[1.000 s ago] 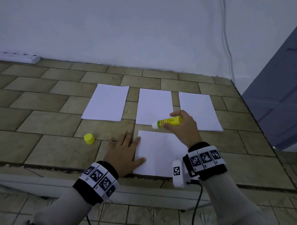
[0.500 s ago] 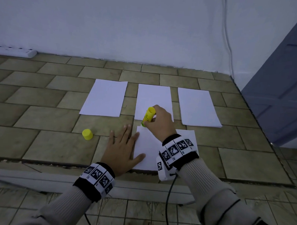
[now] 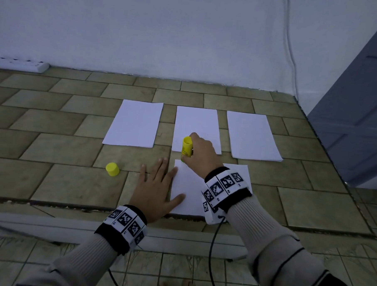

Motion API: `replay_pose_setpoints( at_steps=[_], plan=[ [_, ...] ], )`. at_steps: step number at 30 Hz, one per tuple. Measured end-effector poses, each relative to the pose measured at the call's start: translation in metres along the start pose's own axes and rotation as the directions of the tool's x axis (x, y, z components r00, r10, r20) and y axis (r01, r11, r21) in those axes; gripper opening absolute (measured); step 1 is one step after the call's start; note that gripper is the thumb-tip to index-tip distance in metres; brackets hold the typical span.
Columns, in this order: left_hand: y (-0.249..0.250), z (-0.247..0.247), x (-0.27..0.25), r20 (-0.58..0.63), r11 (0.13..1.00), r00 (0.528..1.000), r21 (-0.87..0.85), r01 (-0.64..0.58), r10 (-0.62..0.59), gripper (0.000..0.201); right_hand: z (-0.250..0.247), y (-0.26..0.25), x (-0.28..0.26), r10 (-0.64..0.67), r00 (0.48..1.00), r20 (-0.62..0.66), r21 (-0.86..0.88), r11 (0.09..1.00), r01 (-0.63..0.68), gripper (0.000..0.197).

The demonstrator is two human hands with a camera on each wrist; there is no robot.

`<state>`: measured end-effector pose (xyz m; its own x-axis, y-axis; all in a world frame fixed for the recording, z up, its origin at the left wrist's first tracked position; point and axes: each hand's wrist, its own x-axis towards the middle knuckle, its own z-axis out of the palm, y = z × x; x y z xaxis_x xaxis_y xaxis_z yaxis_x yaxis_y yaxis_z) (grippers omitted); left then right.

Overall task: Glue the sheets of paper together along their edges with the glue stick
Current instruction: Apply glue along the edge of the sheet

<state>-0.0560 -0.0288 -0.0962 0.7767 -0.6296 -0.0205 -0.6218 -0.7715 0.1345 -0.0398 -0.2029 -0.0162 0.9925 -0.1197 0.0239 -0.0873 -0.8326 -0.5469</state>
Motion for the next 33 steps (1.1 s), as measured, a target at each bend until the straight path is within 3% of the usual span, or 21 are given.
replay_pose_setpoints(
  at_steps=[14,24,28,30,33],
  plan=[
    [0.0,0.002,-0.001,-0.022,1.0,1.0,0.011,0.001,0.0,0.095,-0.053,0.092,-0.039,0.138,0.971,-0.196,0.106,0.987,-0.119,0.019],
    [0.001,-0.002,-0.001,0.006,1.0,1.0,0.006,0.013,-0.013,0.102,-0.076,0.121,-0.049,0.238,0.93,-0.28,0.101,0.971,-0.218,0.022],
    [0.001,-0.002,-0.002,0.004,1.0,1.0,-0.003,0.018,-0.018,0.1,-0.077,0.108,-0.05,0.243,0.908,-0.342,0.18,0.965,-0.191,0.023],
    [0.001,-0.001,-0.001,0.001,1.0,1.0,-0.004,0.017,-0.017,0.099,-0.071,0.093,-0.052,0.21,0.923,-0.322,0.234,0.962,-0.138,0.022],
    [0.001,-0.003,-0.001,0.011,1.0,1.0,-0.003,0.019,-0.019,0.101,-0.053,0.065,-0.054,0.057,0.965,-0.258,0.285,0.958,0.019,0.018]
  ],
)
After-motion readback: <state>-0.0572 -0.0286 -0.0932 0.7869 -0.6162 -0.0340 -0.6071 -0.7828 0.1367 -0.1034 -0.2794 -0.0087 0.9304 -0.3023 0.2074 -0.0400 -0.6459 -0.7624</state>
